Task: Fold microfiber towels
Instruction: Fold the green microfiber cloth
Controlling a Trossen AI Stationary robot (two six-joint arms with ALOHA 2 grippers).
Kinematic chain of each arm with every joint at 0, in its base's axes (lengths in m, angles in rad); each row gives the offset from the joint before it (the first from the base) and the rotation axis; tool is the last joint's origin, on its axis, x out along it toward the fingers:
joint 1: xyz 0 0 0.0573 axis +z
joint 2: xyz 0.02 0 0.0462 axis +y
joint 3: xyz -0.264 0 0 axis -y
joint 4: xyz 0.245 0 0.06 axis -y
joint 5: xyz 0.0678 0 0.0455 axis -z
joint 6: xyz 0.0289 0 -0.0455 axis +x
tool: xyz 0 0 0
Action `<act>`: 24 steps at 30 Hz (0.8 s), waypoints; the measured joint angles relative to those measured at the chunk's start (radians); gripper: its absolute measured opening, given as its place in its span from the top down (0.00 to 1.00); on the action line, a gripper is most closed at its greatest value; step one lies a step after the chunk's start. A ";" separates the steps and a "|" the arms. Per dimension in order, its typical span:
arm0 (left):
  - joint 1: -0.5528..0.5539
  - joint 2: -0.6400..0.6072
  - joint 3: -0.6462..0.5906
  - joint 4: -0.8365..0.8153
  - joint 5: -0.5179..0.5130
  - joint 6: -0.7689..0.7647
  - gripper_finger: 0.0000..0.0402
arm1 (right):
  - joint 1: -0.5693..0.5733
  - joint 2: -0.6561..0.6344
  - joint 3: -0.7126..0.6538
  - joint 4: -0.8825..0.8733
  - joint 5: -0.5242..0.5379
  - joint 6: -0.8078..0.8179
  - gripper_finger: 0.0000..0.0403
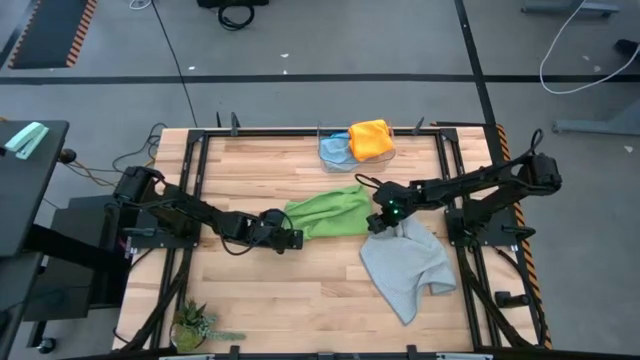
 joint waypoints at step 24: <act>0.010 0.000 0.000 0.003 -0.028 0.015 0.76 | -0.009 0.000 0.000 0.049 0.001 0.043 0.74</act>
